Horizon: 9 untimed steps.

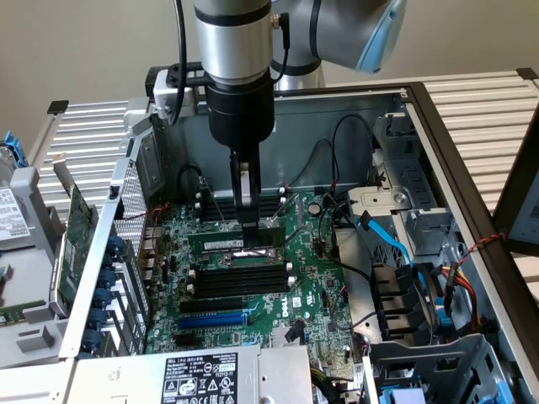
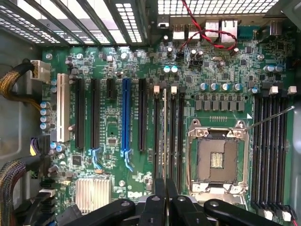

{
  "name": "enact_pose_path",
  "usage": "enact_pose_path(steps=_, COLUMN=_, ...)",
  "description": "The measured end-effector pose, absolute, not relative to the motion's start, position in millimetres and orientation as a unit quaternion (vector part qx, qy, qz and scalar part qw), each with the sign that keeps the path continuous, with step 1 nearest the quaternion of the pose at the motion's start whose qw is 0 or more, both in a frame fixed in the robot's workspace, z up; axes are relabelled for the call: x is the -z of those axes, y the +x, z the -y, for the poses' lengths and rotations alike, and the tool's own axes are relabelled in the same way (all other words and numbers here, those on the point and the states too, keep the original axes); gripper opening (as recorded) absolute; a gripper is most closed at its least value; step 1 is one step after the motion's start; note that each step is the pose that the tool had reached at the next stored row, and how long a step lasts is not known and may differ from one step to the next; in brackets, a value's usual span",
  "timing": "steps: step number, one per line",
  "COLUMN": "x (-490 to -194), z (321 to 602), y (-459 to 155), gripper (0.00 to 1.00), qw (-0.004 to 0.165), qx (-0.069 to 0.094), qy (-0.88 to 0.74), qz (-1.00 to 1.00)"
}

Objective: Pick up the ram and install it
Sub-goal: 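Insert the ram into the slot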

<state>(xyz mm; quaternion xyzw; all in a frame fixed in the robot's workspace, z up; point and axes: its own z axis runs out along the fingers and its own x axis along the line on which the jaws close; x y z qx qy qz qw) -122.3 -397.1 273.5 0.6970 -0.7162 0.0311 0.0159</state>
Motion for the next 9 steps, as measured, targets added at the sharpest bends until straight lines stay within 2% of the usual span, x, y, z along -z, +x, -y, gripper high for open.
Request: enact_pose_path(steps=9, x=-258, z=397, y=-122, gripper=0.13, qw=0.016, qx=-0.031, qy=0.697, qz=0.716)
